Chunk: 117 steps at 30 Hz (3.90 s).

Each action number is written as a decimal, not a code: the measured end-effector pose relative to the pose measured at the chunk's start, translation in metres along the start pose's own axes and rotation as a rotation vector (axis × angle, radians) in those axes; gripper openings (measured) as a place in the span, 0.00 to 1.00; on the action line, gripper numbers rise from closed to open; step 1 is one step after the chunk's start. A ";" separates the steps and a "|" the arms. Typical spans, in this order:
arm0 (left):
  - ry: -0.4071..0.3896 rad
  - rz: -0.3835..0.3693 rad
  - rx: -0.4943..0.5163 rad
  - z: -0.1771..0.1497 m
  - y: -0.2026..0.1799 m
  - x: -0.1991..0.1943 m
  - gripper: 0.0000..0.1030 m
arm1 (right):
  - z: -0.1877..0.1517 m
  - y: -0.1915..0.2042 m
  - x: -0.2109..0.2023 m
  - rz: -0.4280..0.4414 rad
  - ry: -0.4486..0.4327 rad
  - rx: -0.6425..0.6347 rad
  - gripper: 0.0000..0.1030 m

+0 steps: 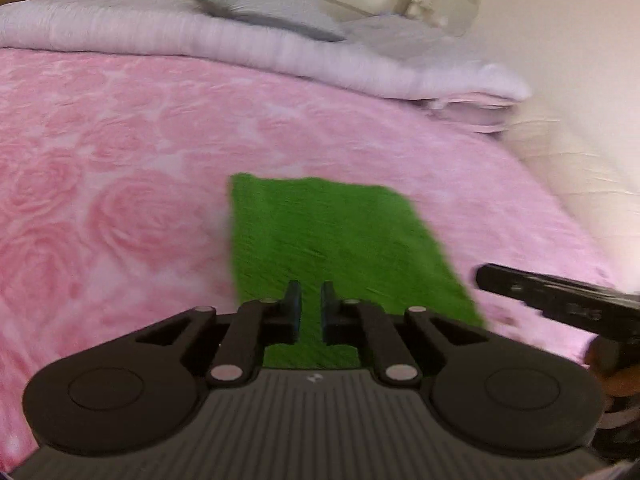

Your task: Fold clothes

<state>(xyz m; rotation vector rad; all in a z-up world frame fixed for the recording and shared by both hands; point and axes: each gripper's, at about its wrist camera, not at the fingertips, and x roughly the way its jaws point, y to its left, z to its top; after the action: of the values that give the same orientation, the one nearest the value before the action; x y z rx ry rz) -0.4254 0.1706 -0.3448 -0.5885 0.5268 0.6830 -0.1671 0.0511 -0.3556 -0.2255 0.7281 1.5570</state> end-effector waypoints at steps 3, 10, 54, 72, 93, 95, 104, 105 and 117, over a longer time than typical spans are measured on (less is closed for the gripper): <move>0.017 -0.044 0.043 -0.012 -0.016 -0.002 0.05 | -0.011 0.011 -0.016 -0.006 -0.005 0.000 0.20; 0.108 0.034 0.038 -0.019 -0.023 0.031 0.12 | -0.032 0.016 0.008 -0.081 0.111 0.003 0.20; 0.044 0.189 0.124 -0.095 -0.055 -0.153 0.32 | -0.081 0.114 -0.151 -0.259 0.003 0.090 0.55; 0.065 -0.145 -0.389 -0.070 0.034 -0.094 0.42 | -0.088 0.038 -0.124 -0.094 0.024 0.399 0.58; 0.110 -0.262 -0.718 -0.041 0.107 0.050 0.43 | -0.045 -0.065 -0.004 0.104 0.086 0.729 0.74; 0.122 -0.285 -0.689 -0.034 0.106 0.061 0.40 | -0.038 -0.073 0.011 0.142 0.092 0.719 0.74; 0.182 -0.344 -0.654 -0.025 0.107 0.079 0.20 | -0.019 -0.098 0.061 0.312 0.230 0.635 0.42; 0.193 -0.330 -0.646 -0.021 0.105 0.079 0.18 | -0.019 -0.100 0.063 0.316 0.245 0.662 0.40; 0.175 -0.226 -0.712 0.067 0.083 -0.010 0.14 | 0.069 -0.061 0.025 0.281 0.361 0.720 0.30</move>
<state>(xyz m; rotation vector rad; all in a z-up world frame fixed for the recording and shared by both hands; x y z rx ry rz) -0.4743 0.2619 -0.3175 -1.3643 0.3600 0.5978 -0.0932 0.1083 -0.3351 0.1449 1.6075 1.4242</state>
